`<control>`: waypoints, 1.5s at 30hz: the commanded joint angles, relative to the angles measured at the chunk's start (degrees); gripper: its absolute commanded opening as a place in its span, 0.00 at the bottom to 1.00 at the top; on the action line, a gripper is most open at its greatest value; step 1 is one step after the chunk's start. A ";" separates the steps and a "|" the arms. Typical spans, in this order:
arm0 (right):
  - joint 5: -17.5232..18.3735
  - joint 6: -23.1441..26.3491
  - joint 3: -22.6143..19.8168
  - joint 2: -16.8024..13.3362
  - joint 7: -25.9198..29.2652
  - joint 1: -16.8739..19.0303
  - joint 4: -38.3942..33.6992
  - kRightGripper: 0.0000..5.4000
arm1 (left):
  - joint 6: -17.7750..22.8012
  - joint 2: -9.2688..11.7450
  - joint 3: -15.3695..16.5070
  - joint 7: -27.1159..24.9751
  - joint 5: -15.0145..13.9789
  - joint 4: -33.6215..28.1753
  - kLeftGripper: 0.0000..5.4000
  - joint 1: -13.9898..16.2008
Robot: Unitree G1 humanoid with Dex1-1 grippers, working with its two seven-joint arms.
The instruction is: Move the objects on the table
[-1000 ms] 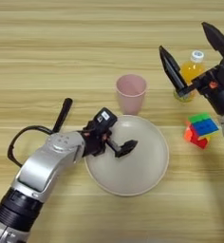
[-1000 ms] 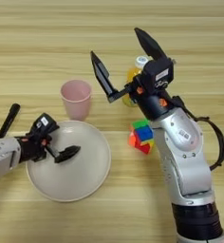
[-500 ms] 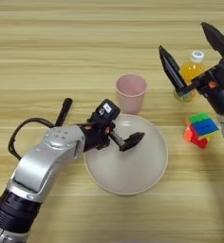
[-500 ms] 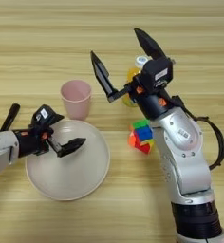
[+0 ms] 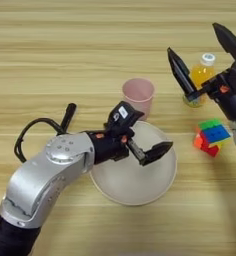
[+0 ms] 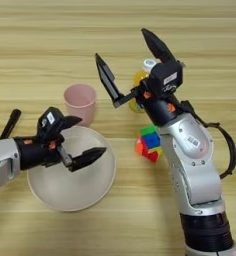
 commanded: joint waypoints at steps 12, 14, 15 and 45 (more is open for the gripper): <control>0.43 0.02 0.04 0.20 0.21 -0.15 -0.19 1.00 | 1.08 0.29 4.69 0.82 -9.00 -8.81 0.99 -0.61; 0.42 0.01 0.06 0.21 0.21 -0.16 -0.21 1.00 | 0.83 0.21 6.19 1.25 -9.87 -9.33 0.99 -0.88; 0.42 0.01 0.06 0.21 0.20 -0.16 -0.21 1.00 | 0.73 0.21 6.90 1.46 -10.28 -9.65 0.99 -1.02; 0.24 -0.67 -0.33 0.24 0.15 -1.57 0.86 1.00 | -8.04 10.54 34.86 7.40 -16.48 -7.45 0.99 6.33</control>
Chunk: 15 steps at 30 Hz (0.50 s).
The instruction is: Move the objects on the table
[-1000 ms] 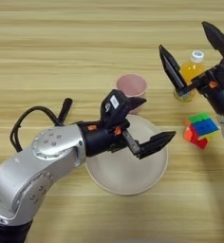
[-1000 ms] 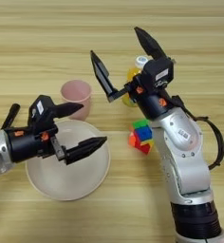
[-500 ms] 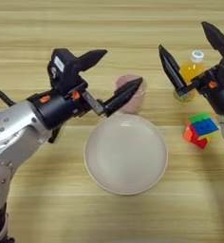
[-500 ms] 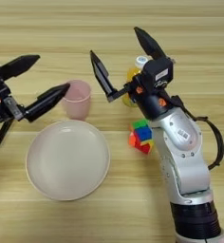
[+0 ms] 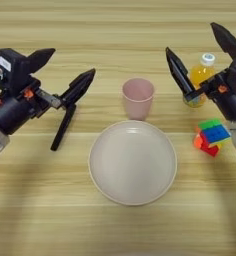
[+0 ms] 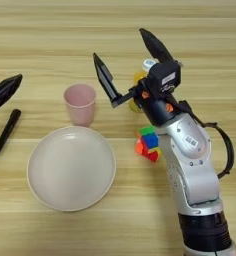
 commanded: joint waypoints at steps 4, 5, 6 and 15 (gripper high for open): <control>0.41 -1.02 -1.24 -0.29 0.74 -1.54 1.28 1.00 | -3.73 -0.43 -1.59 0.69 3.12 2.47 0.99 3.46; 0.48 -1.13 -1.33 -0.32 0.83 -1.56 1.42 1.00 | -4.14 -0.57 -1.73 0.83 3.47 2.99 0.99 3.95; 0.56 -1.23 -1.44 -0.38 0.94 -1.55 1.55 1.00 | -4.65 -0.63 -2.00 0.95 4.04 3.43 0.99 4.42; 1.21 -2.47 -2.54 -0.66 2.17 -1.83 3.34 1.00 | -8.63 -2.64 -5.52 1.27 7.11 6.20 0.99 6.67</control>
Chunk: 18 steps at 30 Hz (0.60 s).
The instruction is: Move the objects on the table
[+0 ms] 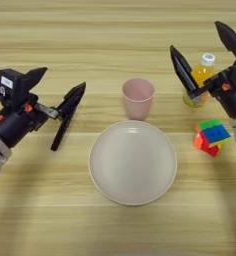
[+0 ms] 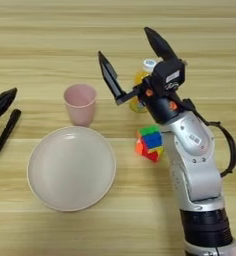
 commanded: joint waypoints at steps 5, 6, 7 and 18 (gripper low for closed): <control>0.78 -1.98 -0.83 -0.18 1.13 -0.80 1.92 1.00 | -3.35 -1.16 -3.14 0.31 3.50 3.30 0.99 0.69; 0.70 -2.09 -0.79 -0.15 1.14 -0.80 2.00 1.00 | -3.47 -1.42 -3.20 0.35 3.48 3.60 0.99 0.74; 0.55 -2.25 -0.73 -0.08 1.18 -0.72 2.07 1.00 | -3.73 -1.67 -3.25 0.30 3.56 3.90 0.99 0.91; 0.63 -2.63 -0.92 -0.11 1.25 -0.66 2.70 1.00 | -5.71 -2.32 -4.50 1.18 6.54 5.50 0.99 3.31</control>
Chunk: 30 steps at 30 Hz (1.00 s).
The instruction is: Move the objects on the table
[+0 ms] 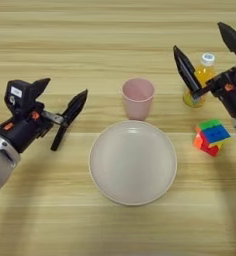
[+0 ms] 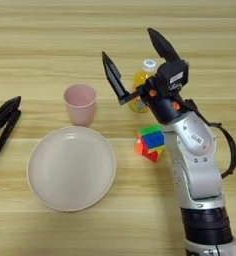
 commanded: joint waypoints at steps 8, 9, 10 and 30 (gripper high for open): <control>0.31 0.27 -0.11 -0.01 -0.13 -0.49 -0.74 1.00 | -1.65 -0.77 -3.67 2.10 7.17 4.46 0.99 1.77; 0.28 0.35 -0.01 0.04 -0.19 -0.54 -0.82 1.00 | -1.72 -0.81 -3.80 2.35 7.77 5.07 0.99 1.75; 0.22 0.34 0.12 0.13 -0.21 -0.53 -0.82 1.00 | -2.00 -0.98 -4.00 2.48 8.41 5.83 0.99 1.77; 0.31 0.12 -0.26 -0.43 0.20 -1.20 -0.59 1.00 | -13.76 -4.01 -10.28 2.99 22.33 26.34 0.99 0.48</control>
